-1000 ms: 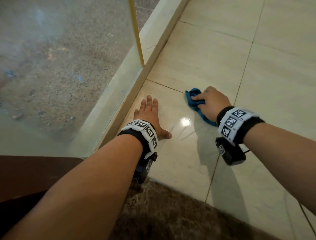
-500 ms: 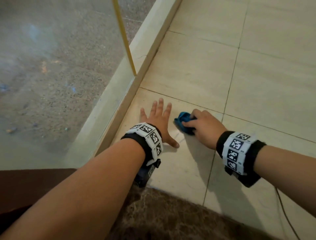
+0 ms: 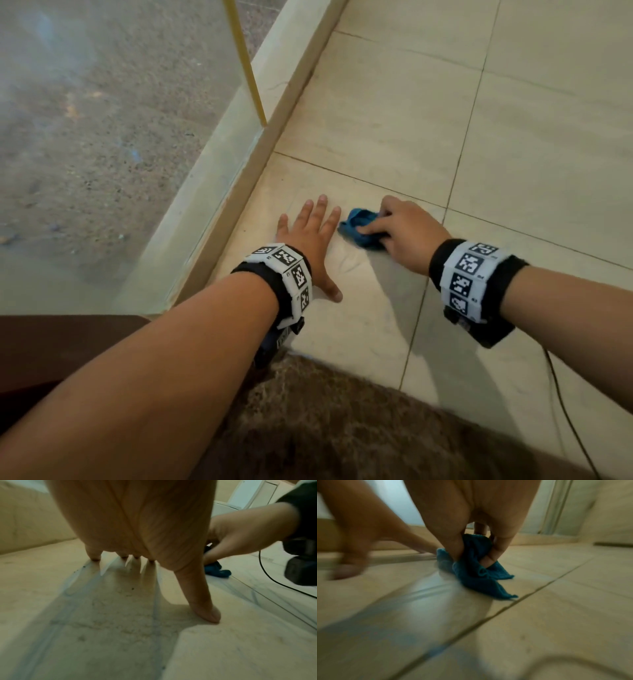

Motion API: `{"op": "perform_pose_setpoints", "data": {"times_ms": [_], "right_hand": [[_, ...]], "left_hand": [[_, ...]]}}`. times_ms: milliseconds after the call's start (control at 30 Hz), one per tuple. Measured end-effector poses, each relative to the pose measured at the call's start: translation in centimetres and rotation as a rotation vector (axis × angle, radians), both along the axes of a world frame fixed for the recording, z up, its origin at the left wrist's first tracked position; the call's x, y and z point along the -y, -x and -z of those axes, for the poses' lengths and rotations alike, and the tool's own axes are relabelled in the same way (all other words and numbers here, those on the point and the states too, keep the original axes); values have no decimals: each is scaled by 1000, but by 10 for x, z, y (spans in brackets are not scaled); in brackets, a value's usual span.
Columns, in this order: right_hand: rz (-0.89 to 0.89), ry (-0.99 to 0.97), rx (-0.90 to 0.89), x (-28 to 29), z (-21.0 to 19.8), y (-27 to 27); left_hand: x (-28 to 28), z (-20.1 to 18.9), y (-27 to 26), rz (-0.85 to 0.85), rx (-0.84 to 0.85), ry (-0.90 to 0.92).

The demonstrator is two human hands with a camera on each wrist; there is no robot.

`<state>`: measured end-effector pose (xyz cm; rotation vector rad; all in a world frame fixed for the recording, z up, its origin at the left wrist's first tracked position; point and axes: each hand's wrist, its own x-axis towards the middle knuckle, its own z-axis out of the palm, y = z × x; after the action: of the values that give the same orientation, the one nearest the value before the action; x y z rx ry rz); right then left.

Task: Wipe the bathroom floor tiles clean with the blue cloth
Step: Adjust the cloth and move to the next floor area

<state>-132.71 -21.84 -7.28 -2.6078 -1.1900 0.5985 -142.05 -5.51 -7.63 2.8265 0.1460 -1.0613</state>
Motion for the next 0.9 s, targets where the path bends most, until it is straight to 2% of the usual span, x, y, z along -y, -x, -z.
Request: {"op": "perform_pose_setpoints", "data": {"times_ms": [67,100,133,233,267,333,433,500,600,667,733,800,833,900], "right_hand": [[191,-8,39,-1,5,-16],[212,-6,46,-1,7,-13],[172,0,41,-1,6,-3],[-136,-11,-11,1,3,45],[-178,-1,-42,2,1,48],[-90,14,-67,0,0,27],[125,3,26,0,2,-3],[62,26,40,1,1,10],[-129,37,-101,9,-1,43],[-190,47,-71,11,-2,30],[-100,47,2,11,-1,4],[118,38,48,11,1,-11],[169,36,59,11,2,-8],[66,36,48,10,3,18]], "left_hand": [[0,0,1,-6,2,5],[0,0,1,-5,1,4],[0,0,1,-2,1,-1],[0,0,1,-1,-1,-8],[0,0,0,-4,-5,-6],[-1,1,0,-3,-10,-8],[-1,1,0,-10,-7,1],[0,1,1,-15,-4,0],[0,2,0,-14,1,-3],[0,1,0,-15,-1,3],[0,0,0,-13,-4,2],[-1,0,0,-20,1,4],[-1,0,0,-21,-1,5],[0,1,-1,-16,-9,1]]}}
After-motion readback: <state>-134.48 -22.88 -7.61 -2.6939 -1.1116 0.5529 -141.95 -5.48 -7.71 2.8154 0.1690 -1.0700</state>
